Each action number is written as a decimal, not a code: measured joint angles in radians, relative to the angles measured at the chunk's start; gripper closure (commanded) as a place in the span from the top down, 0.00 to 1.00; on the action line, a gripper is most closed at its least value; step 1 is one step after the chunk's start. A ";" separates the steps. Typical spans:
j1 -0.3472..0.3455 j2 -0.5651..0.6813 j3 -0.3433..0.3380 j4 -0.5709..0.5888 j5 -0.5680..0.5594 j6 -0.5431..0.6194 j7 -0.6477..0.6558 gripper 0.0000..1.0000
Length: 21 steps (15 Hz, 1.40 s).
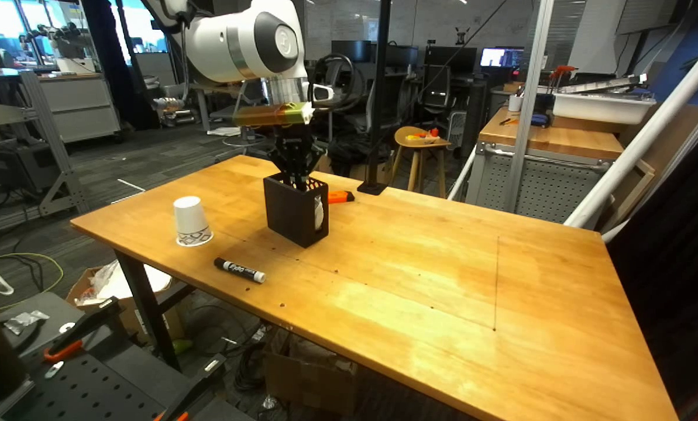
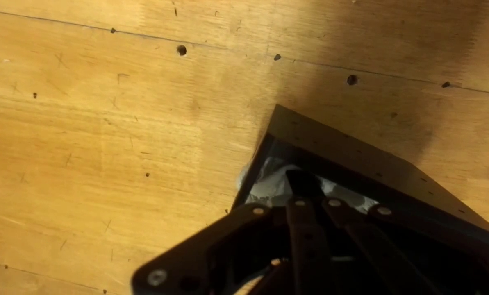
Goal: Pick up the cloth from the table and put it in the box
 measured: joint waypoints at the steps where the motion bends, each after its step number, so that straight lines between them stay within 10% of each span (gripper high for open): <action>1: 0.000 0.003 0.000 0.001 0.000 0.001 -0.003 0.00; 21: -0.004 0.196 0.021 0.145 0.065 0.021 -0.065 0.00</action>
